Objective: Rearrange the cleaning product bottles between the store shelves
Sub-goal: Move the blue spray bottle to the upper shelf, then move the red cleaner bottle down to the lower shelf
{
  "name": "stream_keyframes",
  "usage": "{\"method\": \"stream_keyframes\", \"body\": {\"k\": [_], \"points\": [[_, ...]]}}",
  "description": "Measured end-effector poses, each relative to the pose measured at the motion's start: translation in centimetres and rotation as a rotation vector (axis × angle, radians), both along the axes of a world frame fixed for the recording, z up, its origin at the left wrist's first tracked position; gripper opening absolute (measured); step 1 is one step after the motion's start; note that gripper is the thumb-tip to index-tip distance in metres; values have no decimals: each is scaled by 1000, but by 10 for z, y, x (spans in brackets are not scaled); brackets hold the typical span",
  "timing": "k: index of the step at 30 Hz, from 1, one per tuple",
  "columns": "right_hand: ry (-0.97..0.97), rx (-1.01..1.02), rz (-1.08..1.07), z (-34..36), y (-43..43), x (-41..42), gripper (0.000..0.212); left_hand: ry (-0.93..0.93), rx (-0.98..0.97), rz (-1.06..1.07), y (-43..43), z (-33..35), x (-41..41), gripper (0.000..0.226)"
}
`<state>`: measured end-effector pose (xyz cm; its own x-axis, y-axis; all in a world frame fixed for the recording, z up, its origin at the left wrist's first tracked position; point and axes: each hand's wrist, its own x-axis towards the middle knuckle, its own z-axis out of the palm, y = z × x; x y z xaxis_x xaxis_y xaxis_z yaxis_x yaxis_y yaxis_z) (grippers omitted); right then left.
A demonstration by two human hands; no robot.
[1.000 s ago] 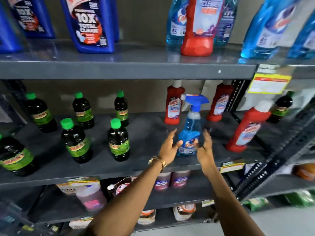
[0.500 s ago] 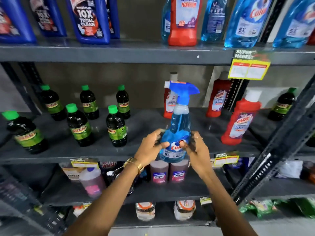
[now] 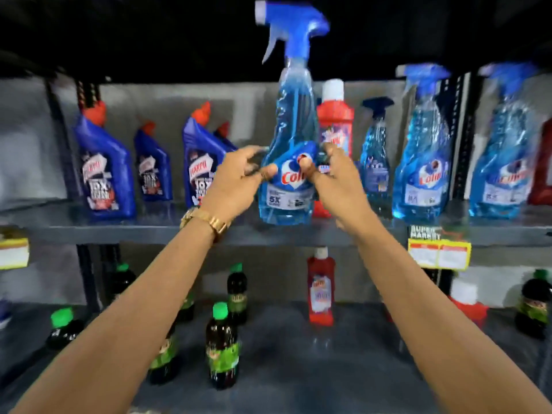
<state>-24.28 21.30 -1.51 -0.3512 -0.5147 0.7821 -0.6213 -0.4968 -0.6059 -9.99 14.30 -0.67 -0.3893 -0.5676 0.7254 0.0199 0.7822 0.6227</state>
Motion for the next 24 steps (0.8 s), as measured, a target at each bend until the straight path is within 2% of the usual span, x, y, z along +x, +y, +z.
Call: {"method": "stream_keyframes", "body": {"k": [4, 9, 16, 18, 20, 21, 22, 23, 24], "points": [[8, 184, -83, 4, -47, 1, 31, -86, 76, 103, -44, -5, -11, 30], [88, 306, -219, 8, -79, -3, 35, -184, 32, 344, -78, -12, -29, 29], [120, 427, -217, 12, -80, -7, 33, -282, 61, 389, -82, -9, -38, 37], [137, 378, -202, 12, -65, -13, 31, -276, -28, 447, -73, -14, -38, 48], [155, 193, -197, 12, -46, -23, 23, -155, -289, 625, -57, -22, -38, 54], [138, 50, -217, 11, -36, -28, 20, -62, -410, 635, -47, -23, -41, 52], [130, -99, -283, 12, -30, -35, 18, -14, -473, 568, -38, -23, -46, 48], [138, -213, -386, 15, -27, -43, 21, -15, -459, 454, -32, -19, -53, 44], [132, -239, -484, 15, -27, -56, 28, -56, -372, 329, -26, -17, -64, 41]]}}
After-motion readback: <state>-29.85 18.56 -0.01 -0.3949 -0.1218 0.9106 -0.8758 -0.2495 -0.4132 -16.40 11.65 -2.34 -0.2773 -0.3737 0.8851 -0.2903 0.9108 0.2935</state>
